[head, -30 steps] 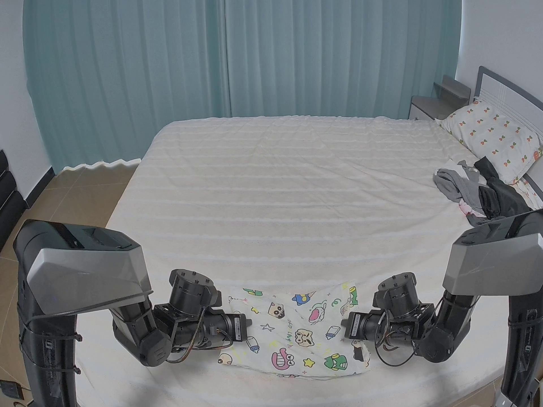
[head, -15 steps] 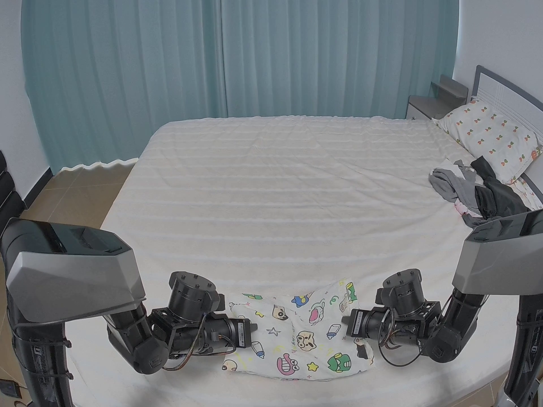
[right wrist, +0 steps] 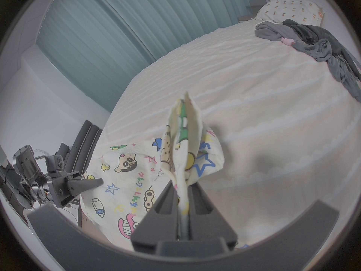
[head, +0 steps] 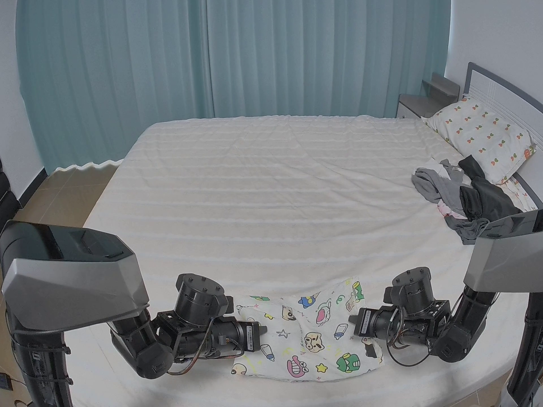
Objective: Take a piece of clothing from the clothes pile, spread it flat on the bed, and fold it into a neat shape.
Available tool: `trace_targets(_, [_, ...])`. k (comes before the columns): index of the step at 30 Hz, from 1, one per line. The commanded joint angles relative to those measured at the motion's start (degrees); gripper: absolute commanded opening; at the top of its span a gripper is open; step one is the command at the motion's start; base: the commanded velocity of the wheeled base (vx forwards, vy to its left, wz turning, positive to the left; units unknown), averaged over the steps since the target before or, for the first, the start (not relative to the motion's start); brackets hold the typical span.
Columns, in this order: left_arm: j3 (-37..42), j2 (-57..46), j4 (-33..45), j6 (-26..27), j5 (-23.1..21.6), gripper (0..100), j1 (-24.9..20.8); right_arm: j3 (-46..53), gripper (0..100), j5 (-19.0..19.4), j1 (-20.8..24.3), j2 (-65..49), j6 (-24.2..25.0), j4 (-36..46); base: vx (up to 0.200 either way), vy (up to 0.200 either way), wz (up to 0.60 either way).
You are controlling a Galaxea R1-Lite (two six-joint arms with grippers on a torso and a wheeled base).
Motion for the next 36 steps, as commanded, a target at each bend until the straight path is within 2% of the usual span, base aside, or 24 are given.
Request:
trace_targets(1, [-0.5, 0.2, 0.0, -0.5, 0.0, 0, -0.7, 0.0, 0, -0.1, -0.2, -0.2, 0.0, 0.0, 0.000, -0.200, 0.00])
trace_targets(7, [-0.6, 0.3, 0.0, -0.6, 0.0, 0, -0.7, -0.1, 0, -0.1, -0.4, 0.1, -0.1, 0.1, 0.000, -0.200, 0.00])
trace_targets(14, [-0.7, 2.2, -0.5, -0.6, 0.3, 0, -0.6, -0.5, 0, -0.2, -1.3, 1.3, -0.1, 0.1, 0.000, 0.000, 0.00])
trace_targets(19, [-2.1, 5.3, -0.6, -0.6, 3.9, 0, -0.6, -0.8, 0, -0.3, -1.4, 4.0, -0.5, -0.1, 0.000, 0.000, 0.00])
trace_targets(29, [-2.3, 7.0, -0.7, -0.6, 4.3, 0, -0.4, -1.8, 0, -0.3, -1.1, 6.2, -0.6, 0.0, 0.000, 0.000, 0.00])
trace_targets(30, [-2.3, 7.2, -0.7, -0.6, 4.3, 100, -0.4, -1.8, 0, -0.3, -1.1, 6.3, -0.6, 0.1, 0.000, 0.000, 0.00])
trace_targets(31, [-2.3, 7.5, -0.7, -0.6, 4.3, 100, -0.3, -1.8, 0, -0.3, -1.2, 6.7, -0.7, 0.1, 0.000, 0.000, 0.00])
trace_targets(32, [-2.3, 7.7, -0.7, -0.6, 4.3, 100, -0.3, -1.7, 100, -0.3, -1.2, 7.0, -0.7, 0.1, 0.000, 0.000, 0.00])
trace_targets(36, [-1.6, 7.7, -0.7, -0.6, 4.4, 100, 0.5, -1.2, 100, -0.3, -1.5, 7.2, -0.7, 0.0, 0.000, 0.000, 0.00])
